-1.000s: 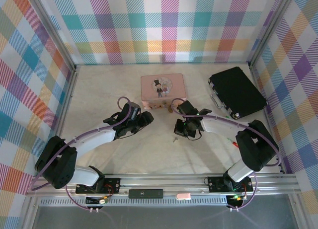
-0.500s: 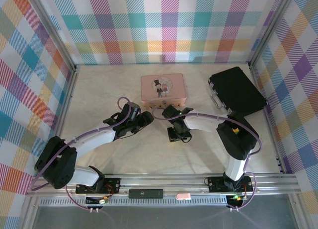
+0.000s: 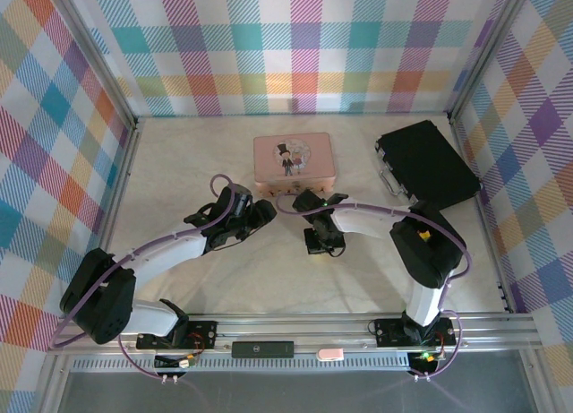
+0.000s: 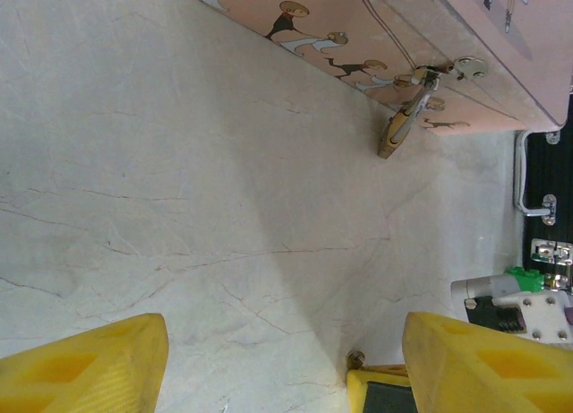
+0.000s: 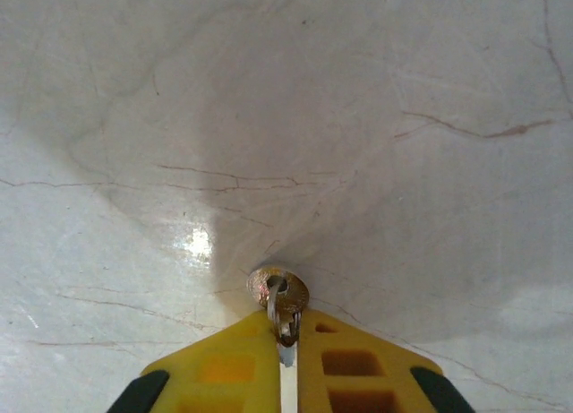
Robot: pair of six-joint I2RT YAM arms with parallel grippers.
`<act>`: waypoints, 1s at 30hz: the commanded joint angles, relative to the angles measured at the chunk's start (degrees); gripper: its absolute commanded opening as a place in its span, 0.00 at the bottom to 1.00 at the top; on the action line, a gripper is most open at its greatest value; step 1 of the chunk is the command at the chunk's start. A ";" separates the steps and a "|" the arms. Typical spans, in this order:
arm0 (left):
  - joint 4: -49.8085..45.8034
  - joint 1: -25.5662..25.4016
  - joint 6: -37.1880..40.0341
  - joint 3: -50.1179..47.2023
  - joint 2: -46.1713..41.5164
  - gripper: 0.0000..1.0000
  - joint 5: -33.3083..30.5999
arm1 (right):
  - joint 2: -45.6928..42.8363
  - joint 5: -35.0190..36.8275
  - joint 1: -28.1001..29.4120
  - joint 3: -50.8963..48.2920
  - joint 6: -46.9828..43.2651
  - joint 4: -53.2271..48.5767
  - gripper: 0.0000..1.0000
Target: Unlock a padlock with a key
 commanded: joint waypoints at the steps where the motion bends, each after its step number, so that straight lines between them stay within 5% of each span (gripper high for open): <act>1: -1.42 -0.42 -0.39 -0.71 -1.56 0.70 -0.83 | 0.36 -3.88 -0.90 -2.67 2.81 0.03 0.08; 12: -1.10 -0.48 -0.20 -0.74 -2.46 0.70 -0.97 | -6.76 -10.20 -4.17 -3.44 4.68 3.36 0.00; 22: 9.19 -0.48 -0.17 -4.35 -3.12 0.67 2.70 | -12.24 -24.15 -9.39 -7.16 18.65 17.94 0.00; 30: 16.92 -0.72 -1.16 -6.56 -3.59 0.60 5.59 | -16.81 -26.51 -12.01 -12.67 28.79 28.83 0.00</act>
